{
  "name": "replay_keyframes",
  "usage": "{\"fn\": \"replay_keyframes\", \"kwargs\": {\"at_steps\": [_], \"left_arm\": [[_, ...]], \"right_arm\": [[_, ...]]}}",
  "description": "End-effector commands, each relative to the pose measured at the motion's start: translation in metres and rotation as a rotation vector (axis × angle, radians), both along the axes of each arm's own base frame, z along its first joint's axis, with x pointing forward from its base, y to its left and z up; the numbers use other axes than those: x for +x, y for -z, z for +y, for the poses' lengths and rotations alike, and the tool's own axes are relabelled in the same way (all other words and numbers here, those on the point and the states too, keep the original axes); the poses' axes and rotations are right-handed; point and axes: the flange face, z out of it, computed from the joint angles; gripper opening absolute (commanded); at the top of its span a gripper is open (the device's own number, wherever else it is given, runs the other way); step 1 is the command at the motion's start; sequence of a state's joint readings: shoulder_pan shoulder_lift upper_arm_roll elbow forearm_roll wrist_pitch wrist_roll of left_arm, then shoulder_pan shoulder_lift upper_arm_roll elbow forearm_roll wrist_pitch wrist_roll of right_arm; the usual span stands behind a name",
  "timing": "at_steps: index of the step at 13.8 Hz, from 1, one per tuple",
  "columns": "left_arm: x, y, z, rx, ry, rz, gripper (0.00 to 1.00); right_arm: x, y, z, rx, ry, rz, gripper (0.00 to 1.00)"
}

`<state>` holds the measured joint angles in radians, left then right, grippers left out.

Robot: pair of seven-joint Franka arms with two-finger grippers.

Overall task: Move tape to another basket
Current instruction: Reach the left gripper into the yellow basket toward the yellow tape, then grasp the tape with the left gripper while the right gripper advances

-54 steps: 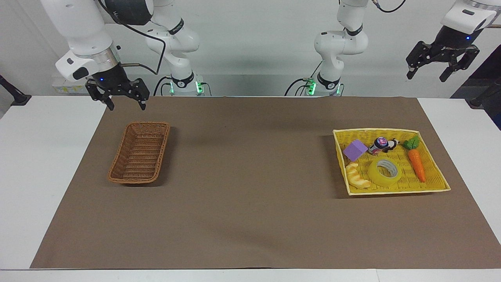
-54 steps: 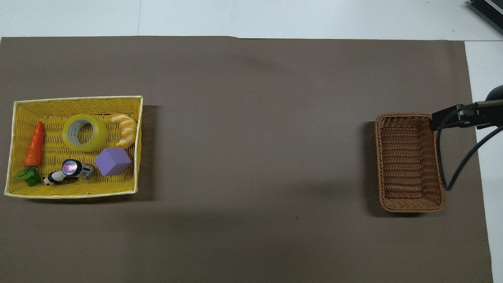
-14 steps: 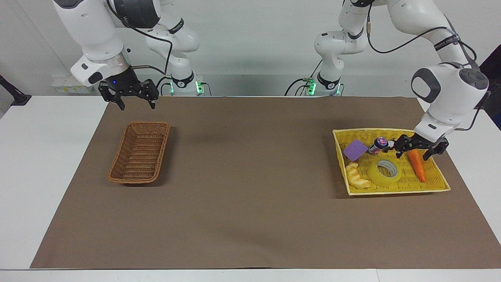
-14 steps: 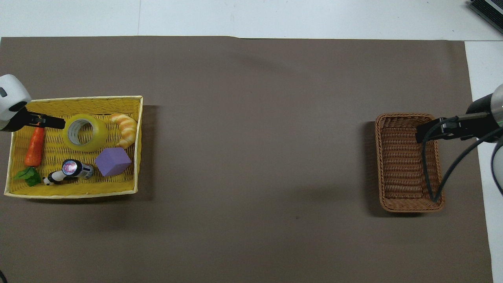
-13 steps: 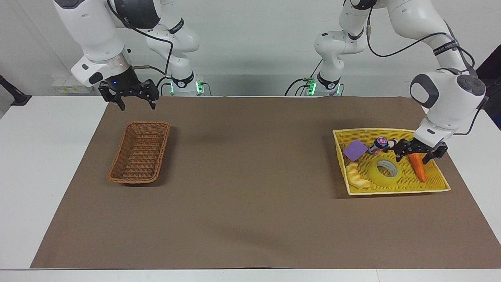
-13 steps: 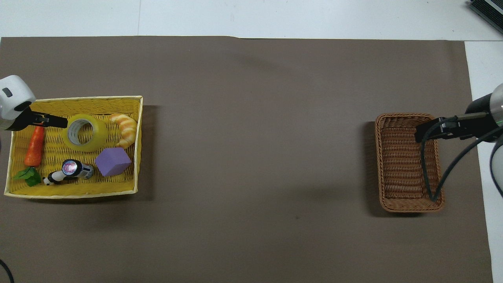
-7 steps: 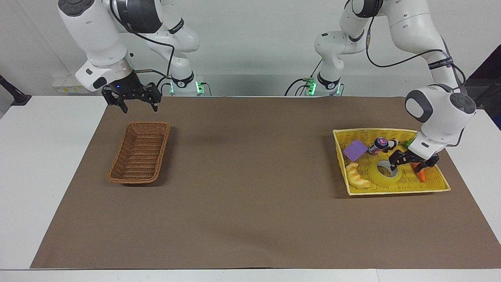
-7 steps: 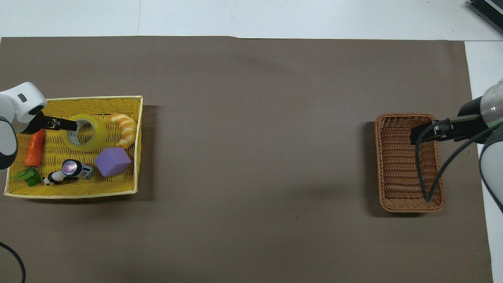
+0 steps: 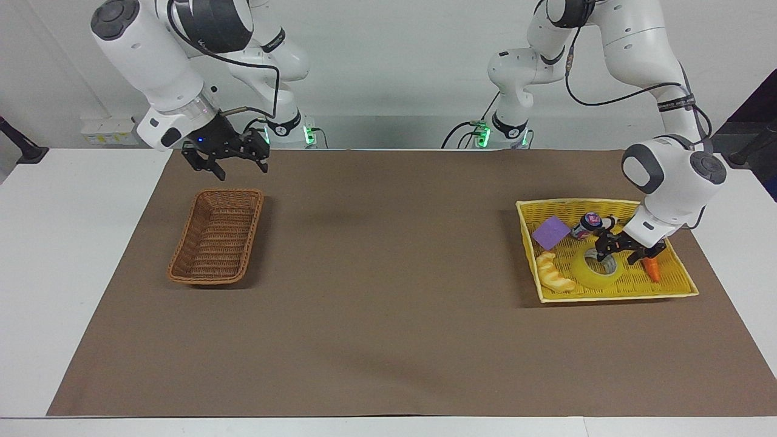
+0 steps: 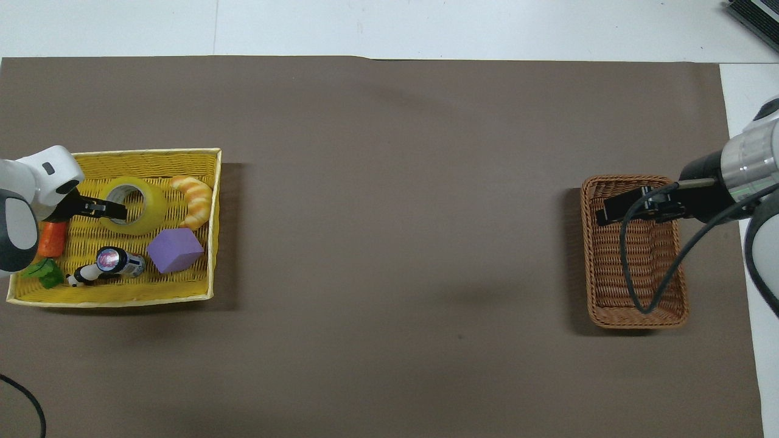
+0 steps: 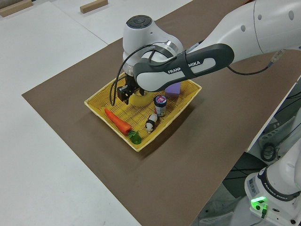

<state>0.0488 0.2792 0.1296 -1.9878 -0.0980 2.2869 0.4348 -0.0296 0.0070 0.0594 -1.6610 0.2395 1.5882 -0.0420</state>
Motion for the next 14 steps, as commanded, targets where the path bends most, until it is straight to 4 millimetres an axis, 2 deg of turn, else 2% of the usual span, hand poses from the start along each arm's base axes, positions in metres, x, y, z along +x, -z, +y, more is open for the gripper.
{"fn": "replay_keyframes", "kwargs": {"at_steps": [1, 2, 5, 6, 9, 10, 12, 14], "left_arm": [[-0.005, -0.001, 0.002, -0.010, 0.017, -0.019, 0.08], [-0.005, -0.002, 0.002, -0.010, 0.015, -0.020, 0.00], [0.002, -0.012, -0.004, -0.008, 0.030, -0.034, 0.00], [0.006, -0.022, -0.004, -0.008, 0.033, -0.045, 0.00], [0.005, -0.076, -0.019, -0.022, 0.048, -0.068, 0.00], [0.001, -0.092, -0.032, -0.029, 0.067, -0.067, 0.00], [-0.007, -0.119, -0.058, -0.042, 0.070, -0.065, 0.00], [-0.015, -0.128, -0.095, -0.054, 0.062, -0.043, 0.00]], "right_arm": [[-0.008, 0.002, 0.014, 0.104, 0.004, -0.017, 1.00], [-0.009, 0.004, 0.032, 0.126, -0.022, -0.013, 1.00], [-0.015, 0.016, 0.057, 0.242, -0.007, 0.030, 1.00], [-0.017, 0.021, 0.060, 0.275, 0.007, 0.038, 1.00], [-0.023, 0.028, 0.092, 0.362, 0.012, 0.020, 1.00], [-0.022, 0.033, 0.095, 0.426, 0.034, 0.027, 1.00], [-0.022, 0.037, 0.120, 0.483, 0.043, 0.008, 1.00], [-0.022, 0.040, 0.136, 0.539, 0.077, 0.002, 1.00]]}}
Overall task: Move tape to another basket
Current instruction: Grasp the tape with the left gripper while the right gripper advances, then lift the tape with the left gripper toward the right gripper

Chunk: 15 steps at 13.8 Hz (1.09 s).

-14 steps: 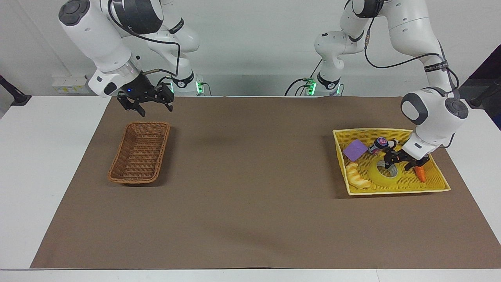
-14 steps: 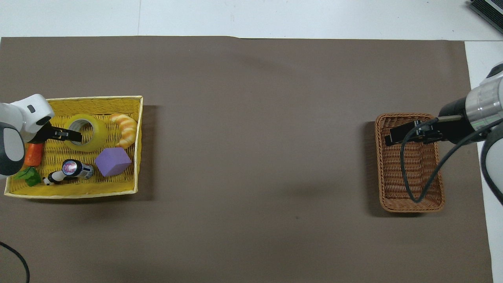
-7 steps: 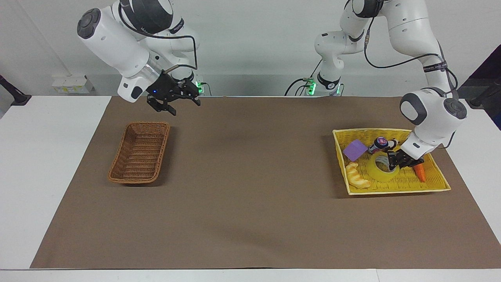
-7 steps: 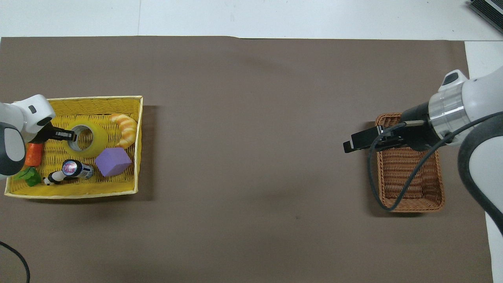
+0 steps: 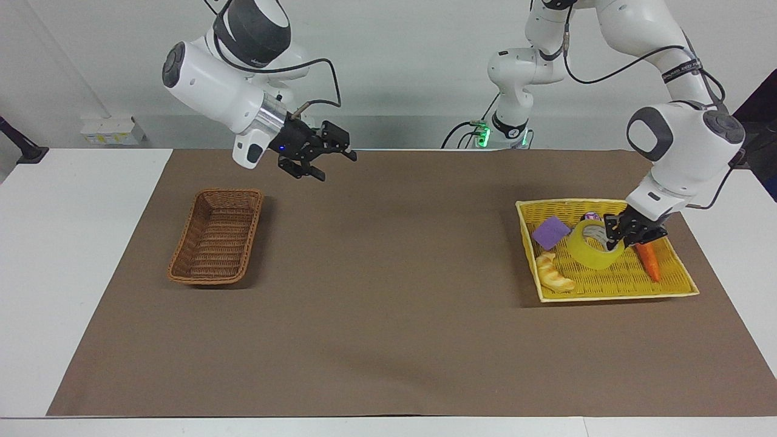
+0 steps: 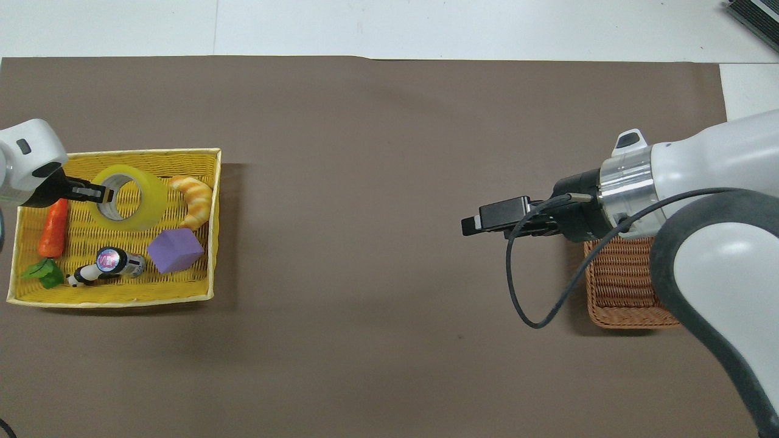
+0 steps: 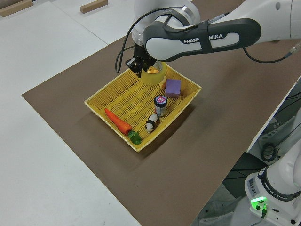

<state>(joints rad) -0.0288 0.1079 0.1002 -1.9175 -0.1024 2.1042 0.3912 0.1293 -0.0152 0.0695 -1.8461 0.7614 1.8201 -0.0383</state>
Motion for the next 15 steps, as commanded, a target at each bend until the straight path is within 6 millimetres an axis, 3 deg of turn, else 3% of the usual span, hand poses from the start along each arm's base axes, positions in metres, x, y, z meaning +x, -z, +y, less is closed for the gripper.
{"fn": "replay_keyframes", "kwargs": {"at_steps": [1, 5, 7, 9, 12, 15], "left_arm": [[-0.016, -0.011, -0.053, -0.024, -0.001, 0.043, 0.00], [-0.026, -0.013, -0.131, -0.037, -0.057, 0.056, 0.00], [-0.035, -0.014, -0.166, -0.090, -0.074, 0.073, 0.00], [-0.046, -0.013, -0.191, -0.125, -0.090, 0.091, 0.00], [-0.054, -0.016, -0.226, -0.193, -0.130, 0.106, 0.00], [-0.063, -0.023, -0.265, -0.277, -0.169, 0.099, 0.00]], "right_arm": [[-0.008, 0.004, 0.015, 0.073, 0.065, -0.009, 1.00], [-0.009, 0.007, 0.035, 0.098, 0.118, -0.009, 1.00], [-0.014, 0.020, 0.047, 0.086, 0.123, -0.016, 1.00], [-0.021, 0.043, 0.055, 0.063, 0.141, -0.027, 1.00], [-0.023, 0.060, 0.077, 0.087, 0.185, -0.057, 1.00], [-0.022, 0.075, 0.079, 0.100, 0.183, -0.068, 1.00]]}}
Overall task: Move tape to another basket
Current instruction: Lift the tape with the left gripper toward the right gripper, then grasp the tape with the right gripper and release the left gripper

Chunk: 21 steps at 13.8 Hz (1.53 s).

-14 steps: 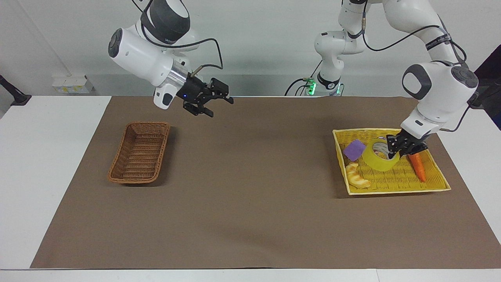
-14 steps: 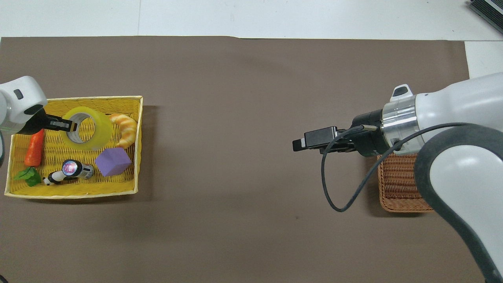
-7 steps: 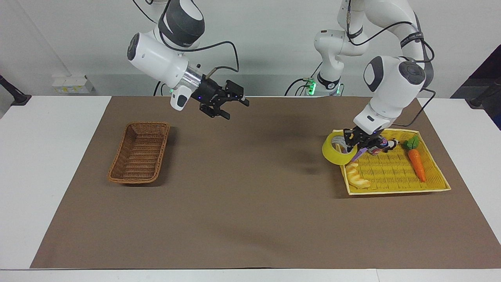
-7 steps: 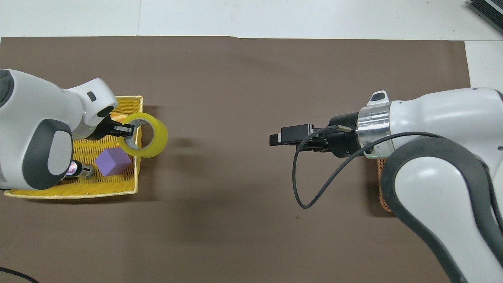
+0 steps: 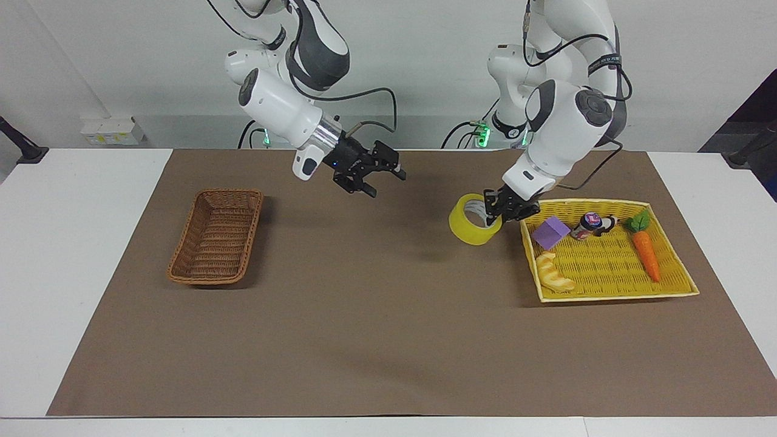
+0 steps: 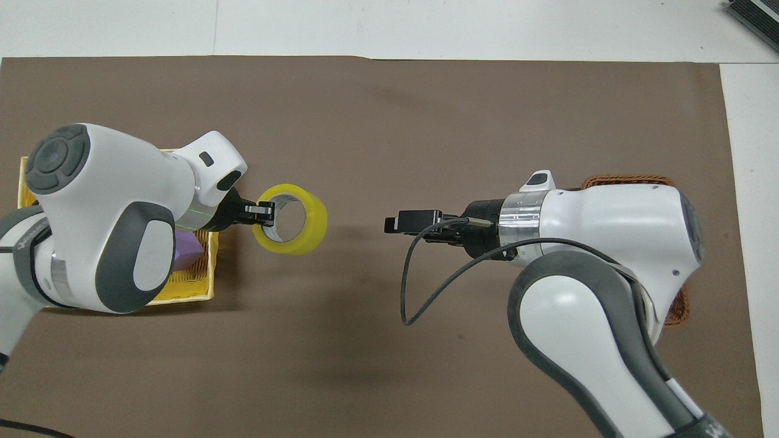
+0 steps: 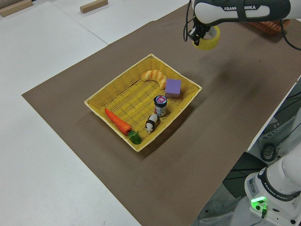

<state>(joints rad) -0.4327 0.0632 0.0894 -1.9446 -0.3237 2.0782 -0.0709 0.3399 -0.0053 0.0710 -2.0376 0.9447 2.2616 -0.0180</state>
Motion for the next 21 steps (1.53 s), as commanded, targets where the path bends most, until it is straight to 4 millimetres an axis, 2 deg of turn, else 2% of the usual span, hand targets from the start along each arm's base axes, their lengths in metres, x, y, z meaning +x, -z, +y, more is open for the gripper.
{"fn": "replay_keyframes", "kwargs": {"at_steps": [1, 2, 4, 6, 10, 11, 12, 13, 14, 20, 21], "left_arm": [[-0.016, -0.010, -0.027, -0.053, -0.050, -0.016, 0.00], [-0.021, -0.011, -0.039, -0.067, -0.044, -0.013, 0.00], [-0.028, -0.014, -0.057, -0.128, -0.051, 0.001, 0.00], [-0.034, -0.016, -0.070, -0.161, -0.047, 0.014, 0.00], [-0.039, -0.017, -0.078, -0.197, -0.059, 0.038, 0.00], [-0.039, -0.017, -0.079, -0.196, -0.057, 0.042, 0.00], [-0.040, -0.018, -0.078, -0.196, -0.056, 0.043, 0.00], [-0.040, -0.017, -0.079, -0.195, -0.055, 0.045, 0.00], [-0.040, -0.017, -0.079, -0.195, -0.055, 0.046, 0.00], [-0.039, -0.018, -0.078, -0.197, -0.055, 0.048, 0.00], [-0.038, -0.019, -0.078, -0.198, -0.055, 0.045, 0.06]], "right_arm": [[-0.003, 0.014, 0.002, 0.039, 0.008, 0.001, 1.00], [-0.002, 0.026, 0.008, 0.055, 0.019, -0.025, 1.00], [-0.009, 0.032, 0.024, 0.095, 0.071, -0.034, 1.00], [-0.014, 0.045, 0.029, 0.073, 0.074, -0.058, 1.00], [-0.019, 0.050, 0.030, 0.066, 0.065, -0.065, 1.00], [-0.020, 0.050, 0.031, 0.064, 0.063, -0.063, 0.59], [-0.020, 0.049, 0.031, 0.066, 0.064, -0.064, 0.25], [-0.020, 0.049, 0.031, 0.066, 0.064, -0.064, 0.07], [-0.020, 0.049, 0.031, 0.065, 0.062, -0.064, 0.00], [-0.020, 0.049, 0.031, 0.065, 0.060, -0.066, 0.00], [-0.020, 0.050, 0.030, 0.064, 0.060, -0.067, 0.00]]}}
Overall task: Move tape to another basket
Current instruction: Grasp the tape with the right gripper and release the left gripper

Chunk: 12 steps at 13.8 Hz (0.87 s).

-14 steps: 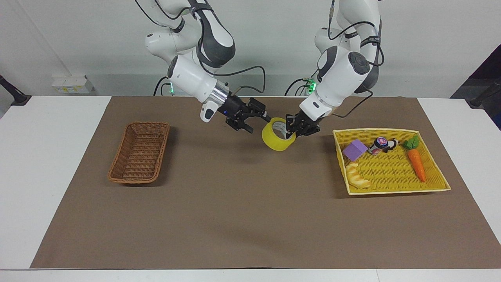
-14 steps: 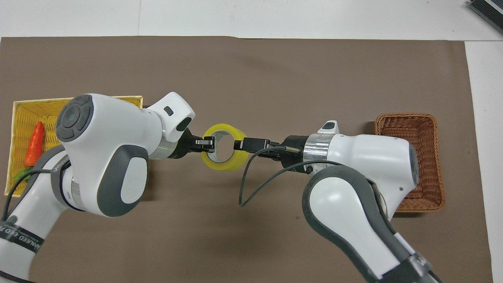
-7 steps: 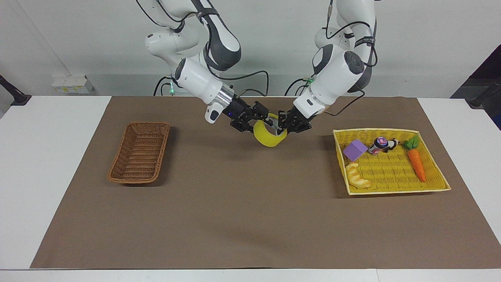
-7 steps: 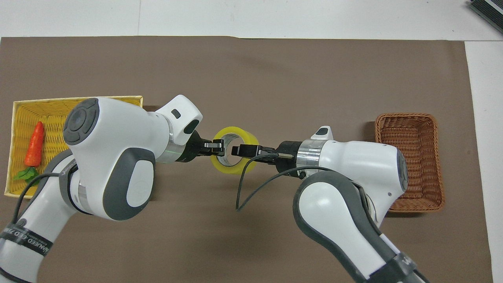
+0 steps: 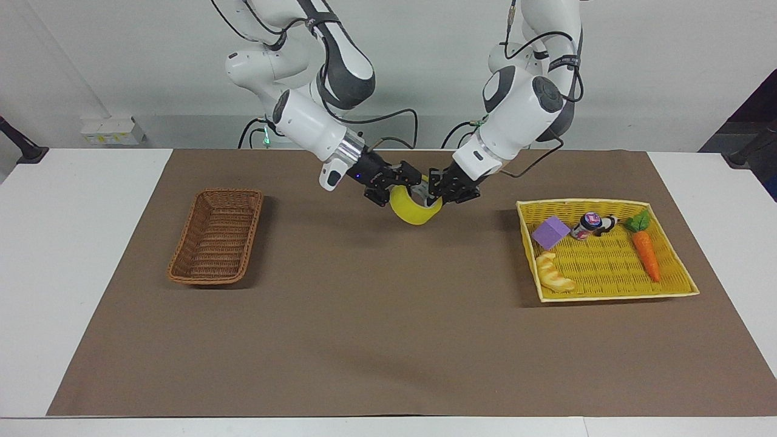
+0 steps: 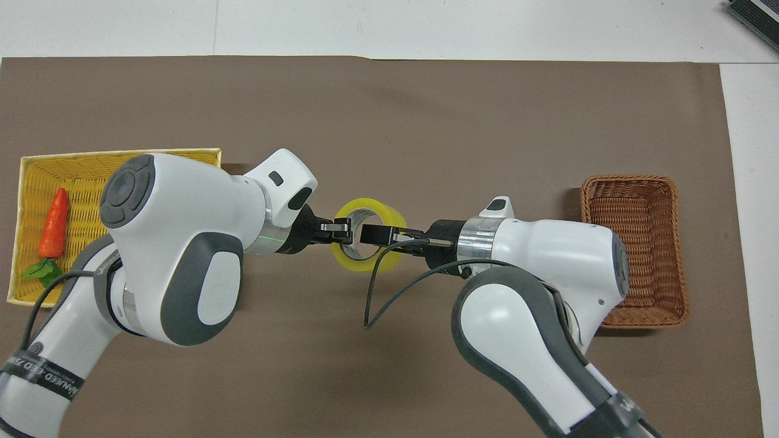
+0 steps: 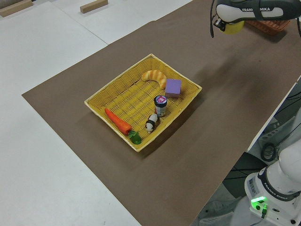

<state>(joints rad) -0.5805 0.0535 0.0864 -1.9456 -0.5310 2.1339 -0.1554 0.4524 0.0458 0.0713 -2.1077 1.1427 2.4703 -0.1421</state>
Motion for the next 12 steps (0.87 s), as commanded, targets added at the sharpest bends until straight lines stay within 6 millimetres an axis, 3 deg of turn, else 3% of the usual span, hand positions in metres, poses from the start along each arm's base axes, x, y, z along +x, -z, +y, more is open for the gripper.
{"fn": "replay_keyframes", "kwargs": {"at_steps": [1, 3, 4, 5, 10, 12], "left_arm": [[-0.001, -0.007, 0.009, -0.013, -0.023, -0.009, 0.22], [0.005, -0.013, 0.007, -0.019, -0.027, -0.027, 0.56], [0.006, -0.016, 0.007, -0.020, -0.023, -0.023, 0.57], [0.007, -0.017, 0.010, -0.021, -0.028, -0.022, 0.66], [0.012, -0.031, 0.025, -0.019, -0.035, -0.035, 0.70], [0.020, -0.042, 0.053, 0.012, -0.044, -0.050, 0.71]], "right_arm": [[-0.004, 0.000, -0.007, 0.009, -0.001, -0.026, 0.00], [-0.005, 0.001, -0.008, 0.007, -0.003, -0.026, 0.00], [-0.005, 0.001, -0.008, 0.007, -0.003, -0.026, 0.00], [-0.005, 0.001, -0.008, 0.007, -0.004, -0.027, 0.00], [-0.012, 0.005, -0.022, -0.011, -0.054, -0.074, 0.00], [-0.009, 0.002, -0.030, -0.017, -0.060, -0.078, 0.00]]}}
